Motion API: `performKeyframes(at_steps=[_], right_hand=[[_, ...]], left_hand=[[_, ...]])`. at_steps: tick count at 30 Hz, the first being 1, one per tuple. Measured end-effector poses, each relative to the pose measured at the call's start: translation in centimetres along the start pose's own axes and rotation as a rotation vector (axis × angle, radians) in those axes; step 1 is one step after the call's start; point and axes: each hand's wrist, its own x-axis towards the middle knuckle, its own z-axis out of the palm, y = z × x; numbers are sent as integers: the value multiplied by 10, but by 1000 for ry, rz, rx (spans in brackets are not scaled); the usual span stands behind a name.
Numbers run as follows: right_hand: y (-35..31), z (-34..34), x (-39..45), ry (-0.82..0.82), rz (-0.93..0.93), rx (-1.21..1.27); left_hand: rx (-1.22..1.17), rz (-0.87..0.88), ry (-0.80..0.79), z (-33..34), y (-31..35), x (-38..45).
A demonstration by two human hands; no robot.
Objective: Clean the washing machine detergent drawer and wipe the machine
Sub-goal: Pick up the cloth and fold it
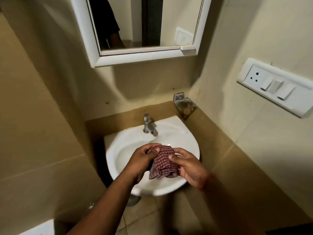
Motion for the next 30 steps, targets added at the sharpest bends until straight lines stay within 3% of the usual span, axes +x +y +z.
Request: performKeyframes(at_steps=[4, 8, 14, 16, 19, 25, 30], right_hand=[[-41, -44, 64, 168, -79, -66], [-94, -80, 137, 367, -208, -208], [-175, -109, 225, 544, -509, -733], [-175, -120, 245, 524, -468, -1052], [-160, -129, 256, 436, -374, -1396], [-159, -120, 251, 471, -391, -1521], [-138, -105, 232, 448, -556, -1659]], left_hand=[[237, 34, 133, 35, 17, 83], [259, 65, 244, 81, 49, 163], [456, 253, 269, 116, 99, 267], [683, 281, 229, 113, 95, 297], [1118, 175, 106, 109, 69, 322], [1344, 111, 219, 103, 53, 301], [1560, 239, 223, 85, 58, 251]])
